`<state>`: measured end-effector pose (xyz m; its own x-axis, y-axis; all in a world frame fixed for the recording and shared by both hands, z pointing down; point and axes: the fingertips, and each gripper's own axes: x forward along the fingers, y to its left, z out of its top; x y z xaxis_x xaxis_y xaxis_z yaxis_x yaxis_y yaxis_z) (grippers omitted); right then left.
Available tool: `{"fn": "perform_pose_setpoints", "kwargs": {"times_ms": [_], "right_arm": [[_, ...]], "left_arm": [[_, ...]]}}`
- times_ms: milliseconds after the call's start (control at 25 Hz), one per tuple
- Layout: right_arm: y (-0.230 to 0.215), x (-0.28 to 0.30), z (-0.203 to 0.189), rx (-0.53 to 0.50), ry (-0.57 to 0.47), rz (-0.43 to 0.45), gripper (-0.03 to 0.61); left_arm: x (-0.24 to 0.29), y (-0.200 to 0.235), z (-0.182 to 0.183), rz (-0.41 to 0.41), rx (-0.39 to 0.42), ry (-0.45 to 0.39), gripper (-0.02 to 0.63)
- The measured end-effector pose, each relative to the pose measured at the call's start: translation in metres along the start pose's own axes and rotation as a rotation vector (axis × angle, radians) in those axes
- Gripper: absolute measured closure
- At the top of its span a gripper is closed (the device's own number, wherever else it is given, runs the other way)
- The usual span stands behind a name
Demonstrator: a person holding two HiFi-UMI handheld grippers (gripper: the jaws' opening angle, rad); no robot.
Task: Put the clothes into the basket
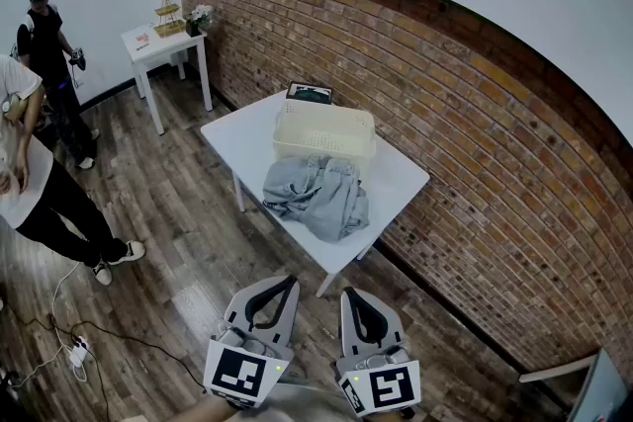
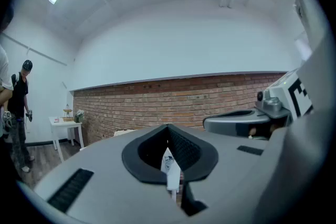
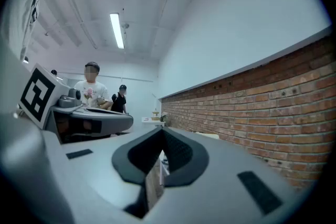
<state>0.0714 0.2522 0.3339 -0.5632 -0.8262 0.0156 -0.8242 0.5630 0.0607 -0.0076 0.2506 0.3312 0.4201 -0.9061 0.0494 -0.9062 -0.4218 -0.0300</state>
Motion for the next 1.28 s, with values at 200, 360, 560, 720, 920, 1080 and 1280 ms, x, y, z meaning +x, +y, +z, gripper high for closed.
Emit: {"fn": "perform_pose_setpoints", "kwargs": {"times_ms": [200, 360, 560, 720, 920, 1080, 1280], "right_arm": [[0.002, 0.003, 0.000, -0.006, -0.005, 0.000, 0.574], [-0.003, 0.001, -0.002, -0.003, 0.003, -0.007, 0.574], [-0.011, -0.004, -0.002, 0.007, -0.014, -0.008, 0.572], [-0.023, -0.009, -0.004, 0.027, -0.029, -0.009, 0.572], [-0.031, -0.012, -0.005, 0.017, -0.048, -0.005, 0.572], [-0.035, -0.014, -0.009, 0.022, -0.047, 0.007, 0.572], [-0.041, -0.015, -0.013, 0.026, -0.035, 0.009, 0.572]], "left_arm": [[0.002, 0.004, 0.003, 0.004, 0.004, -0.015, 0.606], [0.004, 0.002, 0.002, 0.004, 0.000, -0.011, 0.606], [0.008, -0.001, -0.003, 0.015, -0.014, 0.002, 0.606], [0.011, -0.003, -0.006, 0.030, -0.020, 0.010, 0.606], [0.010, 0.000, -0.009, 0.066, -0.003, 0.007, 0.606], [0.009, 0.002, -0.012, 0.086, -0.005, 0.009, 0.606], [0.010, 0.005, -0.014, 0.105, -0.015, 0.018, 0.606]]}}
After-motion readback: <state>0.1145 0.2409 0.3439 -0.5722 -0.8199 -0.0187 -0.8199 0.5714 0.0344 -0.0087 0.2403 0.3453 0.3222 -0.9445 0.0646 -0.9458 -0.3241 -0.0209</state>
